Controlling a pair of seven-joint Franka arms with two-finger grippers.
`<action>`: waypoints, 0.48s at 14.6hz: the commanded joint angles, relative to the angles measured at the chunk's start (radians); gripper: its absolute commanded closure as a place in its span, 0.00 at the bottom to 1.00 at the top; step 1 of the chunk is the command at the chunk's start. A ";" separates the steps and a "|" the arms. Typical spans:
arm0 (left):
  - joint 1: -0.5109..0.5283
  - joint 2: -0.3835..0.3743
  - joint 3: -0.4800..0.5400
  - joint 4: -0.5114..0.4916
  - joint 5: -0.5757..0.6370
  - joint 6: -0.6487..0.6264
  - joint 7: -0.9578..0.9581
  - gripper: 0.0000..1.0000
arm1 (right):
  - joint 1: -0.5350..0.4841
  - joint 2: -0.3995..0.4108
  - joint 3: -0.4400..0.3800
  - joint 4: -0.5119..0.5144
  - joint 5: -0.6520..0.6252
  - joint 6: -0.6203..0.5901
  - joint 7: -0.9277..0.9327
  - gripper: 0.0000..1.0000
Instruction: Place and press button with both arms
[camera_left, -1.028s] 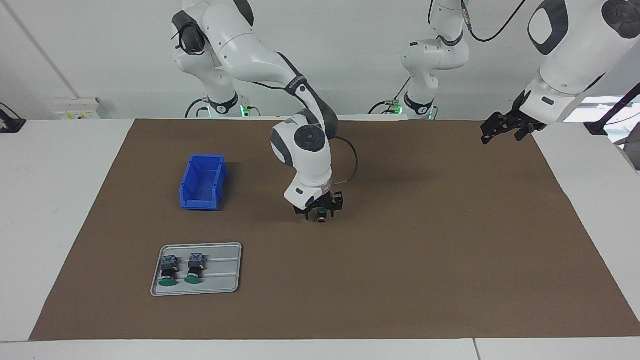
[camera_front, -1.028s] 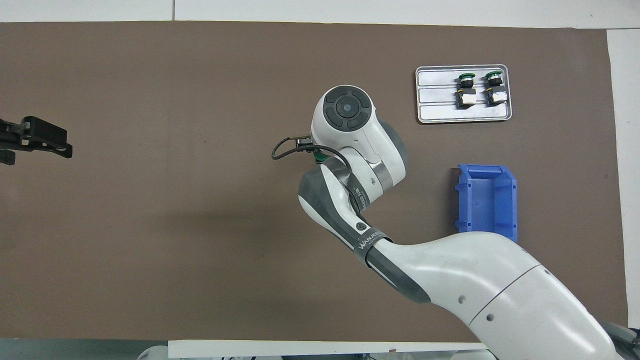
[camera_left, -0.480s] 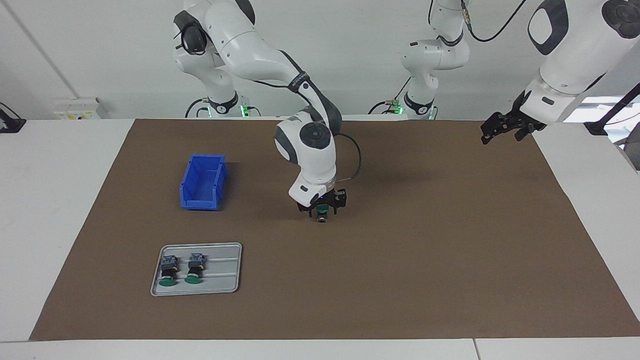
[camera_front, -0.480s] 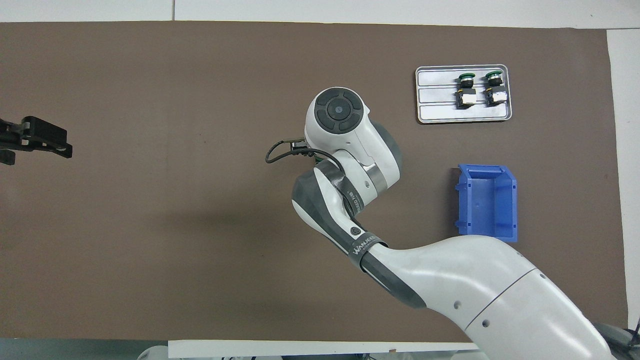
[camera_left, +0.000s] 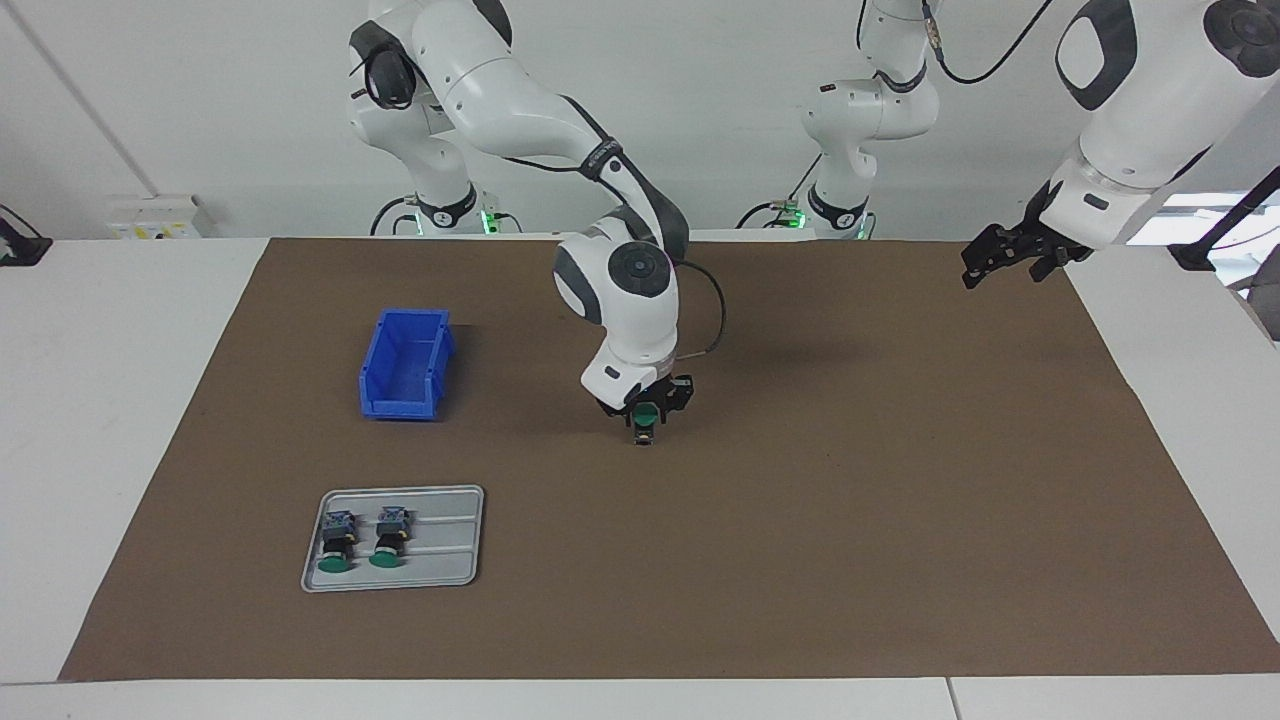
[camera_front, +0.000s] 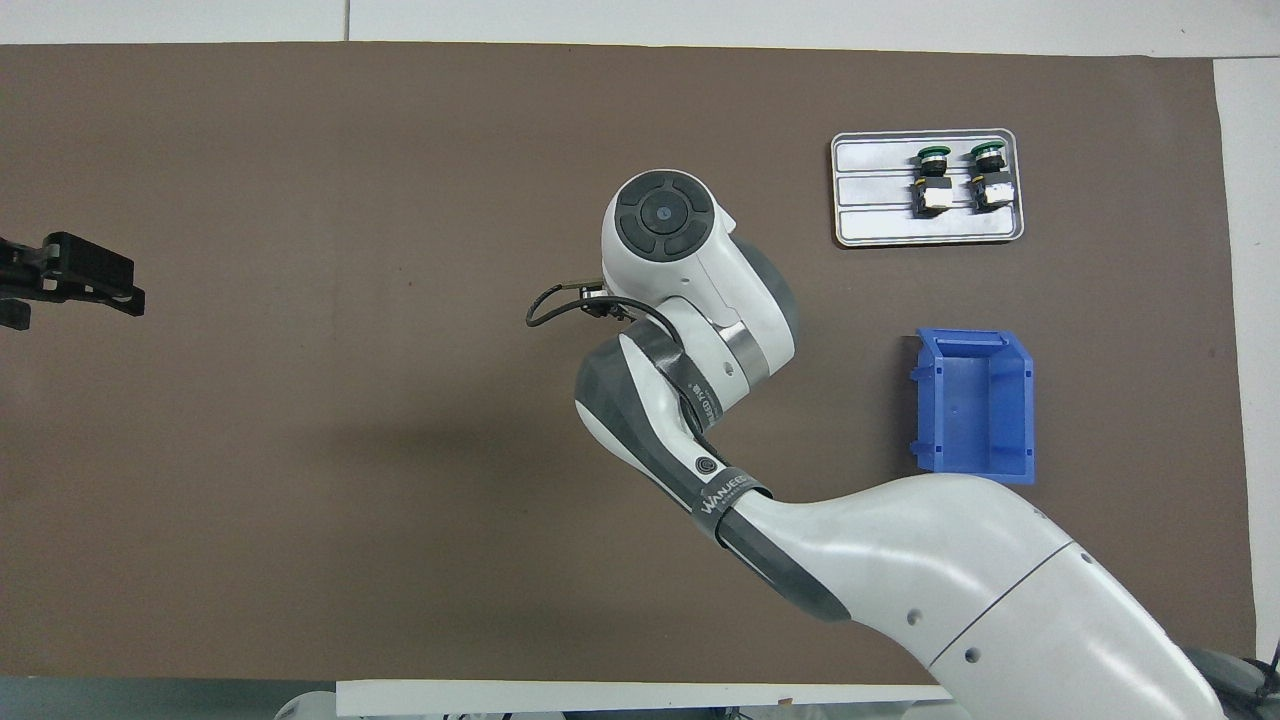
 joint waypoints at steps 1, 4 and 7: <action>0.012 -0.022 -0.011 -0.030 0.013 0.014 0.003 0.00 | -0.001 0.002 0.000 0.021 -0.020 -0.019 0.023 0.65; 0.012 -0.022 -0.011 -0.030 0.013 0.014 0.003 0.00 | -0.001 0.003 -0.001 0.021 -0.020 -0.019 0.023 0.77; 0.012 -0.022 -0.011 -0.030 0.013 0.012 0.003 0.00 | -0.003 0.002 -0.007 0.021 -0.018 -0.044 0.019 0.84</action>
